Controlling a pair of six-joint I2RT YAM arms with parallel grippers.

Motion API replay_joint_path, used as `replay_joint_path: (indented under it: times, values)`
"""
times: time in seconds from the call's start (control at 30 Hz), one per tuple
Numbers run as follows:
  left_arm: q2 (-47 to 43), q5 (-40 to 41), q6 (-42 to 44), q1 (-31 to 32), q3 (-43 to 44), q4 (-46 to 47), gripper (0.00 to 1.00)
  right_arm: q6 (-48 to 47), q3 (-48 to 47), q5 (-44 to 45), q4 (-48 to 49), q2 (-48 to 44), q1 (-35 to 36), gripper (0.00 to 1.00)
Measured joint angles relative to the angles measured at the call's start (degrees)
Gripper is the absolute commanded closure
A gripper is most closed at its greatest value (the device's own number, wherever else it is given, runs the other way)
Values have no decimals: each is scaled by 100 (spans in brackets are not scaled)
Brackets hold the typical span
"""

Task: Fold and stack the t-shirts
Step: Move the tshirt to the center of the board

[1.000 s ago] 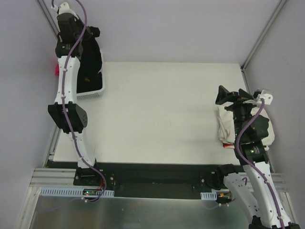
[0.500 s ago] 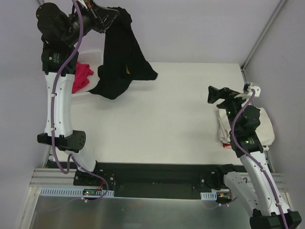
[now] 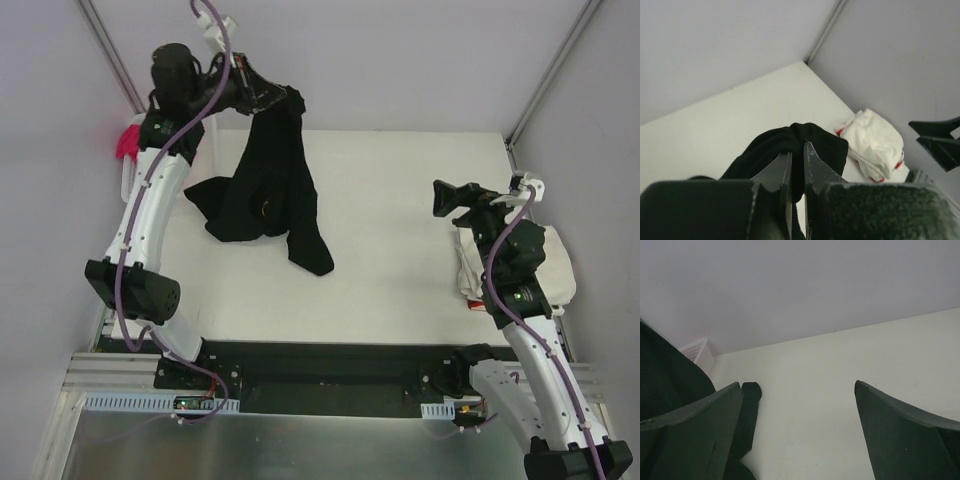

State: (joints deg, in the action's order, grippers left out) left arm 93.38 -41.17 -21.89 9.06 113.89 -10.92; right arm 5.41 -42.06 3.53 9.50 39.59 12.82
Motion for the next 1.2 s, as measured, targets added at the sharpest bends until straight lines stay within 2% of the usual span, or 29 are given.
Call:
replay_joint_path:
  times: [0.2,0.33,0.5,0.67,0.9,0.93,0.97,1.03,1.07,1.2]
  values:
    - [850,-149,28,765,-249,20,100,70,0,-125,103,227,0,3]
    - [1434,-501,63,1257,85,-87,100,177,0,-243,114,507,0,3]
    - [1681,-802,254,1749,15,-140,100,280,0,-374,160,623,0,3]
    - [1792,-824,551,2055,-223,-173,100,358,0,-457,275,745,0,2]
    - [2212,-680,1003,1956,-151,-289,100,466,0,-601,363,940,0,2]
    - [2269,-673,1045,1908,-136,-317,85,466,0,-601,374,946,0,2]
    - [2304,-673,1084,1873,-133,-343,45,466,0,-599,382,953,0,2]
    - [2343,-675,1187,1818,-133,-369,24,468,0,-601,409,977,0,2]
    - [2345,-669,1209,1786,-133,-385,2,468,0,-603,426,999,0,2]
    - [2345,-525,1377,1749,-138,-411,1,479,0,-662,466,1145,0,2]
